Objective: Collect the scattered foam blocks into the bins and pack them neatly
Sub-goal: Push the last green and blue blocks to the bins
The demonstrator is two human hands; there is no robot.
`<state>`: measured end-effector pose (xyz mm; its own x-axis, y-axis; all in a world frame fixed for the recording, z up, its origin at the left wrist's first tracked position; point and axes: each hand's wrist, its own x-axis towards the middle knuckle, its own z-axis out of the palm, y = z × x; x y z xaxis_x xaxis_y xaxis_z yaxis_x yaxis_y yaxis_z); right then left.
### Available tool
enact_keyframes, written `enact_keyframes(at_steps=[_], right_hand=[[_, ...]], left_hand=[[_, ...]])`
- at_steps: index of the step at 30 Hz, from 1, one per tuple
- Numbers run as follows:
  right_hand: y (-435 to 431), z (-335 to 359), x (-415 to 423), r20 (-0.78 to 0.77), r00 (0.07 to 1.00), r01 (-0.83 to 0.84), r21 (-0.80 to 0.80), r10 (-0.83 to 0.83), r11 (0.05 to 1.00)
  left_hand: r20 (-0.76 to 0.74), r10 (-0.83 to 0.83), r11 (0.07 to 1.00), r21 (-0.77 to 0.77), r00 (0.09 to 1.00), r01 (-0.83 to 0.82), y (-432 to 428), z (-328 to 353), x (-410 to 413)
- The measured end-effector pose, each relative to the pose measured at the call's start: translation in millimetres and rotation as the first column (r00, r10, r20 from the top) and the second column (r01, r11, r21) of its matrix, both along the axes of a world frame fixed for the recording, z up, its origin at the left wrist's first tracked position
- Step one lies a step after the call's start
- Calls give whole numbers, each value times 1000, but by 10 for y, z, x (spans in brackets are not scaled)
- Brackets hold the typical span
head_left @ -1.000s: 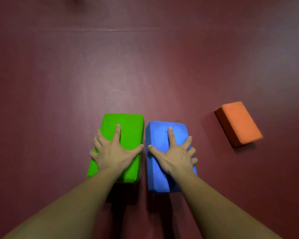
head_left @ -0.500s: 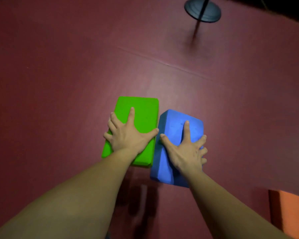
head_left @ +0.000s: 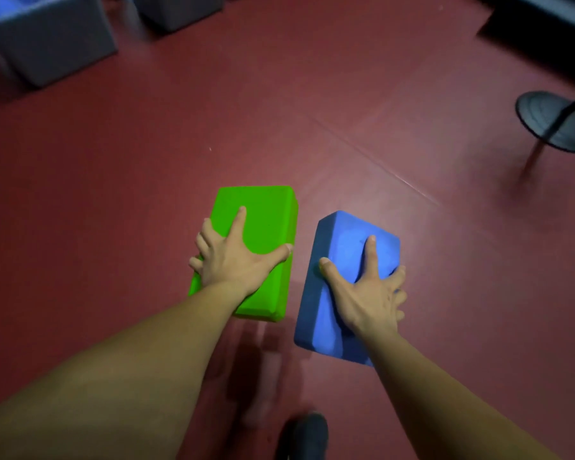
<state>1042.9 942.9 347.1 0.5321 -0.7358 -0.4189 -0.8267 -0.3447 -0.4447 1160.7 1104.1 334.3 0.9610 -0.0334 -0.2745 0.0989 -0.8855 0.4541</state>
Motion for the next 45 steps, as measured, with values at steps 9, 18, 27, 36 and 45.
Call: enact_keyframes(at_steps=[9, 18, 27, 36, 45], right_hand=[[596, -18, 2625, 69, 962, -266, 6, 265, 964], [1249, 74, 4493, 45, 877, -477, -34, 478, 878], [2455, -429, 6407, 54, 794, -607, -4, 606, 795], [3317, -393, 8138, 4, 752, -659, 23, 659, 752], [3503, -404, 10148, 19, 780, -626, 51, 626, 778]], left_hand=[[75, 228, 973, 6, 971, -229, 745, 147, 2105], [68, 426, 904, 3, 902, -427, 1607, 299, 3626], [42, 573, 819, 16, 818, -574, 2836, -165, 5291], [-2, 602, 796, 89, 799, -599, 3735, -205, 6797], [-22, 595, 804, 32, 804, -594, 3823, -129, 8879]])
